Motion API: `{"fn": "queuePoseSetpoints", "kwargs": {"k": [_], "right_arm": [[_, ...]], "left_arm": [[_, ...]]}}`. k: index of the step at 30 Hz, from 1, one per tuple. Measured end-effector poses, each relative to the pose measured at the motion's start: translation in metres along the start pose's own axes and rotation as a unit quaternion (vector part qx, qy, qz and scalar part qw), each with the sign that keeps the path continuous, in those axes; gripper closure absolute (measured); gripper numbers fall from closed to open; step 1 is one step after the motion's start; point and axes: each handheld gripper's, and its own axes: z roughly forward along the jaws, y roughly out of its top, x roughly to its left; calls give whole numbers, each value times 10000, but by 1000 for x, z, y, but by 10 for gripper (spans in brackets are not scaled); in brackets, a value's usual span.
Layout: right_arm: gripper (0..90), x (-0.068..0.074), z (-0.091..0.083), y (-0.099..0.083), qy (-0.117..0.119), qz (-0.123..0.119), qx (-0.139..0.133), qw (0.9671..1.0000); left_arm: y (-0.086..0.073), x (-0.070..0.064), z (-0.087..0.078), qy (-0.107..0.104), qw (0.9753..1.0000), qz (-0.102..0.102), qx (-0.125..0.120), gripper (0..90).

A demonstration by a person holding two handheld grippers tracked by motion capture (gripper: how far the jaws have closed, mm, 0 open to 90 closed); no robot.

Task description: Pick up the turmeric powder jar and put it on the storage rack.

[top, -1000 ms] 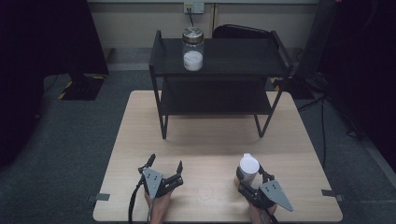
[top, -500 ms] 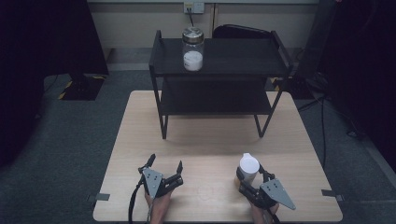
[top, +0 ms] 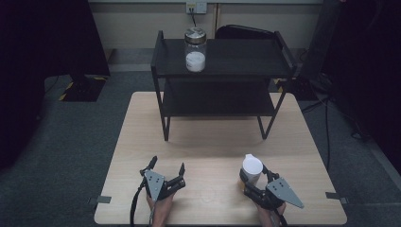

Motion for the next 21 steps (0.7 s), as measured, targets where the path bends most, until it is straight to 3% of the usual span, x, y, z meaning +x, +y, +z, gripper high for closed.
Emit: {"fn": "queuePoseSetpoints", "kwargs": {"k": [11,21], "right_arm": [[304,-9,-2,29,227,-148,40,9996],[304,-18,-2,57,641,-176,80,9978]], "left_arm": [[0,0,0,-1,10000,0,0,13],[0,0,0,1,10000,0,0,13]]}}
